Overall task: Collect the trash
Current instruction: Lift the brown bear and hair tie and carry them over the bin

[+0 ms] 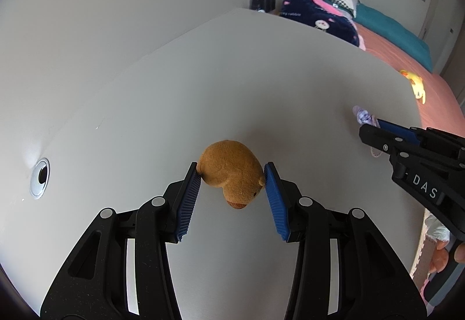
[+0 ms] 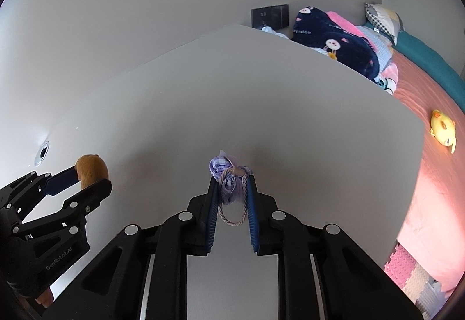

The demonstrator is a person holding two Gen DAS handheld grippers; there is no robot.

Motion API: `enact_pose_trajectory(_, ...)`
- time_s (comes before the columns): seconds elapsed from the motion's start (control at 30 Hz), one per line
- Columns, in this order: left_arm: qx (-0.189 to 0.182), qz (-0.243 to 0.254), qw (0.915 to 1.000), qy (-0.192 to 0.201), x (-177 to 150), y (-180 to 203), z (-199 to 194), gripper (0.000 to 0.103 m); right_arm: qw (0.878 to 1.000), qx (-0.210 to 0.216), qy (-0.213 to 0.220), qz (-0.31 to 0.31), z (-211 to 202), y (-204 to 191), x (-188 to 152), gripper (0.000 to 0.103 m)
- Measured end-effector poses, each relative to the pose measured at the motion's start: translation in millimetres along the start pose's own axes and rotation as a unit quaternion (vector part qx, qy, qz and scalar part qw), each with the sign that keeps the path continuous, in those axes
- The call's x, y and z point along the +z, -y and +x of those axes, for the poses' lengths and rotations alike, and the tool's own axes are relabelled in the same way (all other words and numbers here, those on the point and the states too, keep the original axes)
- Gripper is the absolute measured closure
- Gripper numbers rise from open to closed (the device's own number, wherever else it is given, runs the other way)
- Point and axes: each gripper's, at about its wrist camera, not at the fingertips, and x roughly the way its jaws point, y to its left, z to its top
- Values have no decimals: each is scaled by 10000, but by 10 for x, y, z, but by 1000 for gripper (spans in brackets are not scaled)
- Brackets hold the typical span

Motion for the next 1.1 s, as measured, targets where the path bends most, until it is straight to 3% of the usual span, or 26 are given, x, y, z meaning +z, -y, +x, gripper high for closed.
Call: enact_pose_trajectory(1.1, -571, 965, 9931, 337, -356, 1295, -622, 58, 9957, -341, 470, 718, -1153, 806, -1000, 82)
